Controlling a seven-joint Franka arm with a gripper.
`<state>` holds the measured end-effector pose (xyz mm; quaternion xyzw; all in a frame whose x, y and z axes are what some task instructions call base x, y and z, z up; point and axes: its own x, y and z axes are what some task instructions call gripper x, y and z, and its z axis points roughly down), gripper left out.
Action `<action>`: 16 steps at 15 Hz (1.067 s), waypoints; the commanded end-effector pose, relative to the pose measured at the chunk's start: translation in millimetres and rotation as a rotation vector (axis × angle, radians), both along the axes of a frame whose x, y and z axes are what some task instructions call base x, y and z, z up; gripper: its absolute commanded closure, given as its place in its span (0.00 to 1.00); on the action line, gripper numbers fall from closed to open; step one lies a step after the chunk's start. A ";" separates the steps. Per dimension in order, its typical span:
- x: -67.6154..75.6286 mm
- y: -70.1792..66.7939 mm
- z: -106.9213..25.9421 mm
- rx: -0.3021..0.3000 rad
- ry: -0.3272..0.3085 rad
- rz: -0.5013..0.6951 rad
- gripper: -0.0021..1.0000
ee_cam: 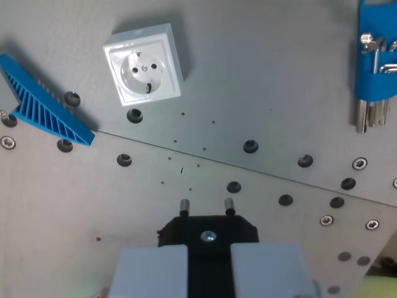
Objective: Move above the white socket
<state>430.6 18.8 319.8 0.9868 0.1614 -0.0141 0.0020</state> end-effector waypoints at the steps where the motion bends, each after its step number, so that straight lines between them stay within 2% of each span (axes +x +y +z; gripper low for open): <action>1: -3.7 3.3 -15.8 0.015 -0.092 0.058 1.00; 16: -14.7 24.8 -91.4 0.023 -0.091 0.131 1.00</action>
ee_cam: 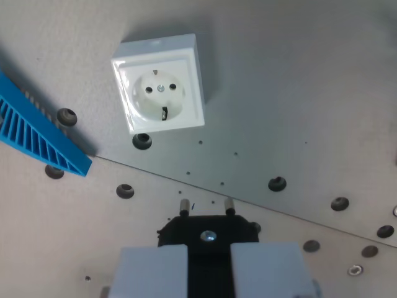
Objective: Move above the white socket
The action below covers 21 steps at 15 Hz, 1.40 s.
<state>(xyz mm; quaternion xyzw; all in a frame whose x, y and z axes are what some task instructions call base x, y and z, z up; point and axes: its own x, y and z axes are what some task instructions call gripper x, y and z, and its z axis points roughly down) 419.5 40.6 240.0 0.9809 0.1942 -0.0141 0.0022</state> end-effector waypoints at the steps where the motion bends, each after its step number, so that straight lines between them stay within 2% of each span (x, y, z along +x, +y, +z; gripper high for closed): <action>1: -4.4 4.6 -16.5 0.027 -0.093 0.066 1.00; 11: -11.2 18.1 -66.8 0.029 -0.094 0.094 1.00; 21: -16.6 25.5 -115.5 0.029 -0.096 0.101 1.00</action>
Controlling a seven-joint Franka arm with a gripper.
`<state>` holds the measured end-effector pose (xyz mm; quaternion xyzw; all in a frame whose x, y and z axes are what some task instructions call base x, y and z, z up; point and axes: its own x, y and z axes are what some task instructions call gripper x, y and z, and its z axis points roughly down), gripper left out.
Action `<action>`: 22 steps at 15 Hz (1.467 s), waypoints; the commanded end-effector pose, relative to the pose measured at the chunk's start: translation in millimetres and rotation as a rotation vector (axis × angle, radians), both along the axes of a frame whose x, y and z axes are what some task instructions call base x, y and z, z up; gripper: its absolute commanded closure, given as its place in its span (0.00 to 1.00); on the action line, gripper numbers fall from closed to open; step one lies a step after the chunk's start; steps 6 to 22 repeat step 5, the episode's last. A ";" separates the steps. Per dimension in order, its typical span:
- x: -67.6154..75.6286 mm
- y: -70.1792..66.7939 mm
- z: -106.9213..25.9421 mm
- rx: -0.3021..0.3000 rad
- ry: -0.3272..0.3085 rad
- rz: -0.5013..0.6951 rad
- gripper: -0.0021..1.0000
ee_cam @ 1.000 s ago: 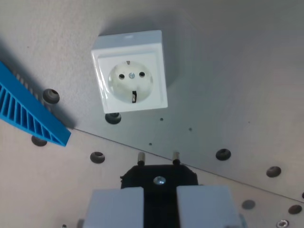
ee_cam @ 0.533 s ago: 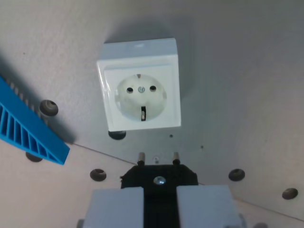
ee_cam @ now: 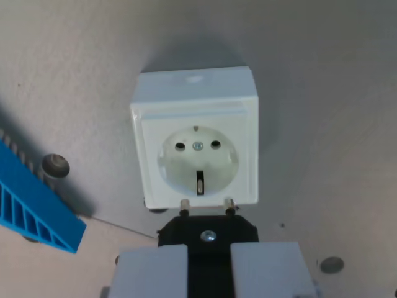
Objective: Move above the white socket
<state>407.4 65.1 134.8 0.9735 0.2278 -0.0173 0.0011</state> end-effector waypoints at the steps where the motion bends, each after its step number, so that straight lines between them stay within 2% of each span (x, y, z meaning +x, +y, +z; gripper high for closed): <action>1: -5.0 1.4 -13.6 0.031 -0.104 0.032 1.00; 5: -7.3 1.8 -21.1 0.029 -0.103 0.029 1.00; 22: -7.3 1.8 -21.1 0.029 -0.103 0.029 1.00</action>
